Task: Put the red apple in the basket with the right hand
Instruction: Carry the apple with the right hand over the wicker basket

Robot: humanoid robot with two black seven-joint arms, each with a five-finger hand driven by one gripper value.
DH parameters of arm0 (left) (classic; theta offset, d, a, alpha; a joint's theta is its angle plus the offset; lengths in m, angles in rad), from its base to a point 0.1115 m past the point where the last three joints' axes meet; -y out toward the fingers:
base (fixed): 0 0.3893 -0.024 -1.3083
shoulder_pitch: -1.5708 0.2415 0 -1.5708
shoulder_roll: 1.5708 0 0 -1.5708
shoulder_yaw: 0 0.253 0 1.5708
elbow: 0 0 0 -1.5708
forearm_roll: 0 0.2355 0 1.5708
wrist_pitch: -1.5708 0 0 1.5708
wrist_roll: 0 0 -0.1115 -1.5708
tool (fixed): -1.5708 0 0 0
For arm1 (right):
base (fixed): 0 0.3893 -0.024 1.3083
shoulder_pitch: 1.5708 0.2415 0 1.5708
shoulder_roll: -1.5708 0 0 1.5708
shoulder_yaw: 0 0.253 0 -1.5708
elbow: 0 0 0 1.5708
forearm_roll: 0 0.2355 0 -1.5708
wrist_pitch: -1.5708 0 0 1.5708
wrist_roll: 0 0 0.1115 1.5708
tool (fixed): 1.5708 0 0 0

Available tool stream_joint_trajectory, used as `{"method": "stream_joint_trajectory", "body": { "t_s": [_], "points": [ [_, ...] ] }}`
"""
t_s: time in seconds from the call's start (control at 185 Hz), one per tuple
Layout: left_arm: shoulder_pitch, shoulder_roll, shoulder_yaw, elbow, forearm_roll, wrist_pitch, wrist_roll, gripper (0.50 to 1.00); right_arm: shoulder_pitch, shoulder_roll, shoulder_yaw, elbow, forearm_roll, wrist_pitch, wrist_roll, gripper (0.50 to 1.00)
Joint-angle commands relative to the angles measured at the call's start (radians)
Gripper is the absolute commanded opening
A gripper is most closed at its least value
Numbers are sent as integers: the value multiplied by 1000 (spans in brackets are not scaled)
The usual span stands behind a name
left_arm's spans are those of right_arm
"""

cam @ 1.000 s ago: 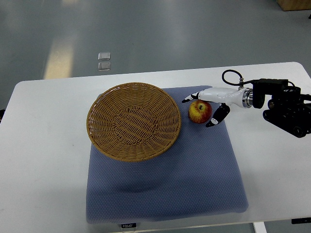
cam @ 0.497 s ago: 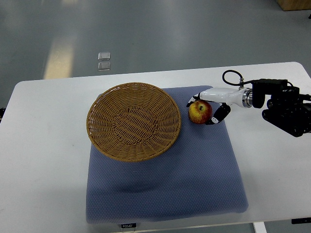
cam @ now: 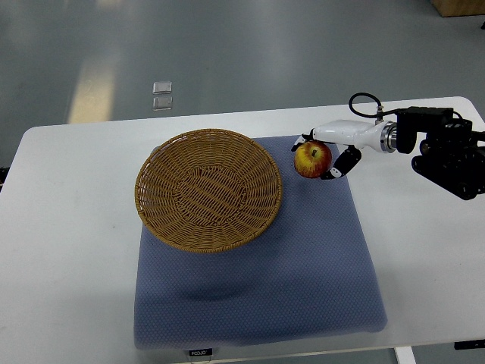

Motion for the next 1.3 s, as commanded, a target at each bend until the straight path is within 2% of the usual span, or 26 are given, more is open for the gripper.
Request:
{"method": "stream_joint_trajectory", "body": {
  "t_s": [0.0,0.249,0.286,0.638,0.665,0.854,1.205,1.292],
  "points": [
    [0,0,0,0,1,0,0,1000,36,-4,0,1,0,2,0,664],
    [0,0,0,0,-1,0,0,1000,87,20,6,1,2,9,-2,668],
    [0,0,0,0,-1,0,0,1000,108,63,4,1,2,9,-15,670],
    [0,0,0,-1,-1,0,0,1000,121,178,17,6,9,-18,-17,678],
    [0,0,0,0,-1,0,0,1000,118,218,17,-2,11,-31,-20,678],
    [0,0,0,-1,1,0,0,1000,107,292,17,-27,11,-38,-34,678],
    [0,0,0,0,1,0,0,1000,55,330,4,-28,8,-50,-34,686],
    [0,0,0,-1,1,0,0,1000,47,338,4,-28,6,-54,-35,703]
  ]
}}
